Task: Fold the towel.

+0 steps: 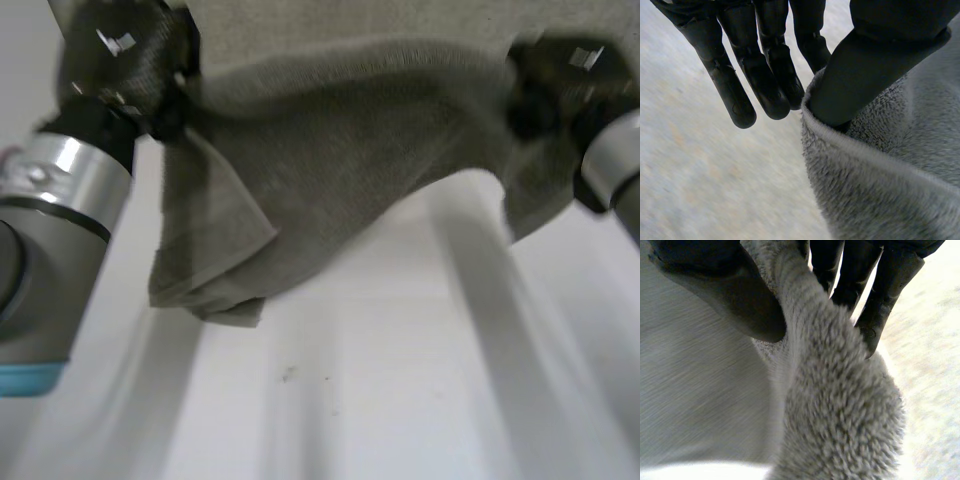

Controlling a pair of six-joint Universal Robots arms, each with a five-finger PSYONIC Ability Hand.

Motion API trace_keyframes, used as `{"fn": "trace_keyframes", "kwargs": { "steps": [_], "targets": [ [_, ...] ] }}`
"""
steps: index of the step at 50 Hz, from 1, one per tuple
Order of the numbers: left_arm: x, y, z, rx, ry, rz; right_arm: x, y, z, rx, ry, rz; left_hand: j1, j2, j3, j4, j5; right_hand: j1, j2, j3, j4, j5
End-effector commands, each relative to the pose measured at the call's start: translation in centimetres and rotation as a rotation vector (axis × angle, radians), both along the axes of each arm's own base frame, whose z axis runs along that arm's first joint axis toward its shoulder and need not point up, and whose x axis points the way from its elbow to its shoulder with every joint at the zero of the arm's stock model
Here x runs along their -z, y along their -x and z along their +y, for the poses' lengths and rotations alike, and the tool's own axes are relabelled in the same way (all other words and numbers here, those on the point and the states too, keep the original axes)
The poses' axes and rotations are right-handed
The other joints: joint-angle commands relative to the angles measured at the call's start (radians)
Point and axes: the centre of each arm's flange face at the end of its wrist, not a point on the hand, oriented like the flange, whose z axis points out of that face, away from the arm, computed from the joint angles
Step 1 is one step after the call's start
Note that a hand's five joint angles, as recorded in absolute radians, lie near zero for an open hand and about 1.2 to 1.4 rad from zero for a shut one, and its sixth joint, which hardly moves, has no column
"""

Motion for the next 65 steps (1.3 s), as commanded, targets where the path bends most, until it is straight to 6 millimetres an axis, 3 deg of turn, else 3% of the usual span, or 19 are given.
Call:
{"fn": "trace_keyframes", "kwargs": {
  "steps": [1,2,3,5,6,8,14,19,28,41,53,54,55,58,59,60,61,62,65],
  "targets": [
    [7.7,1.2,1.8,0.075,-0.236,-0.072,10.5,0.4,6.7,-0.238,-0.329,0.488,0.202,0.178,0.179,0.178,0.198,0.063,0.060,0.062,0.055,0.053],
    [7.7,1.2,1.8,0.076,-0.236,-0.072,12.6,0.9,8.1,-0.287,-0.406,0.613,0.202,0.178,0.179,0.178,0.198,0.038,0.035,0.037,0.030,0.028],
    [9.2,1.6,2.5,0.097,-0.274,-0.099,12.7,0.9,8.1,-0.288,-0.407,0.614,0.202,0.178,0.179,0.178,0.198,0.038,0.035,0.036,0.030,0.028],
    [10.5,2.1,3.6,0.127,-0.307,-0.127,15.3,2.2,10.5,-0.383,-0.546,0.815,0.202,0.178,0.179,0.178,0.198,-0.592,-0.595,-0.594,-0.601,-0.603],
    [11.5,2.4,4.4,0.145,-0.335,-0.150,15.3,2.2,10.5,-0.383,-0.547,0.815,0.202,0.178,0.179,0.178,0.198,-0.596,-0.599,-0.598,-0.605,-0.606],
    [12.3,2.5,4.9,0.156,-0.357,-0.166,15.3,2.6,11.4,-0.405,-0.608,0.843,0.202,0.178,0.179,0.178,0.198,-1.152,-1.155,-1.153,-1.160,-1.162],
    [13.5,2.1,5.7,0.160,-0.393,-0.190,13.2,1.9,9.3,-0.321,-0.520,0.723,0.202,0.178,0.179,0.178,0.198,-1.158,-1.161,-1.160,-1.167,-1.169],
    [13.5,1.8,6.1,0.161,-0.395,-0.191,8.3,1.4,7.0,-0.187,-0.366,0.455,0.202,0.178,0.179,0.178,0.198,-1.158,-1.161,-1.160,-1.167,-1.169],
    [12.2,0.7,7.6,0.161,-0.354,-0.179,6.5,0.2,5.9,-0.234,-0.326,0.217,0.202,0.178,0.179,0.178,0.198,-1.125,-1.128,-1.126,-1.133,-1.135],
    [12.3,-0.8,9.0,0.146,-0.349,-0.187,13.9,-2.5,2.7,-0.318,-0.608,0.272,0.202,0.178,0.179,0.178,0.198,-1.158,-1.161,-1.160,-1.167,-1.169],
    [12.6,-1.5,8.0,0.105,-0.351,-0.176,15.6,-5.0,5.0,-0.406,-0.624,0.227,0.202,0.178,0.179,0.178,0.198,-1.158,-1.161,-1.160,-1.167,-1.169],
    [12.6,-1.5,8.0,0.104,-0.351,-0.174,15.9,-5.3,5.4,-0.413,-0.620,0.215,0.202,0.178,0.179,0.178,0.198,-0.954,-0.957,-0.956,-0.962,-0.964],
    [12.7,-1.5,8.0,0.104,-0.351,-0.174,16.0,-5.6,5.6,-0.421,-0.604,0.203,0.202,0.178,0.179,0.178,0.198,-0.484,-0.486,-0.485,-0.492,-0.494],
    [12.6,-1.6,7.9,0.099,-0.344,-0.171,16.1,-5.9,5.7,-0.421,-0.584,0.187,0.202,0.178,0.179,0.178,0.198,-0.129,-0.132,-0.131,-0.138,-0.140],
    [12.6,-1.6,7.9,0.099,-0.344,-0.171,16.1,-6.2,5.5,-0.416,-0.571,0.163,0.202,0.178,0.179,0.178,0.198,-0.266,-0.269,-0.268,-0.274,-0.276],
    [12.6,-1.6,7.9,0.099,-0.342,-0.170,16.1,-6.3,5.3,-0.417,-0.570,0.135,0.202,0.178,0.179,0.178,0.198,-0.680,-0.683,-0.682,-0.688,-0.690],
    [12.6,-1.6,7.9,0.099,-0.342,-0.168,16.1,-6.4,5.3,-0.417,-0.570,0.135,0.202,0.178,0.179,0.178,0.198,-0.684,-0.687,-0.686,-0.693,-0.694],
    [12.6,-1.6,7.9,0.099,-0.342,-0.168,16.2,-6.4,5.2,-0.416,-0.577,0.126,0.202,0.178,0.179,0.178,0.198,-1.158,-1.161,-1.160,-1.167,-1.169],
    [12.6,-1.6,8.0,0.099,-0.340,-0.168,16.5,-6.8,5.8,-0.436,-0.588,0.131,0.202,0.178,0.179,0.178,0.198,-1.158,-1.161,-1.160,-1.167,-1.169]
  ]
}}
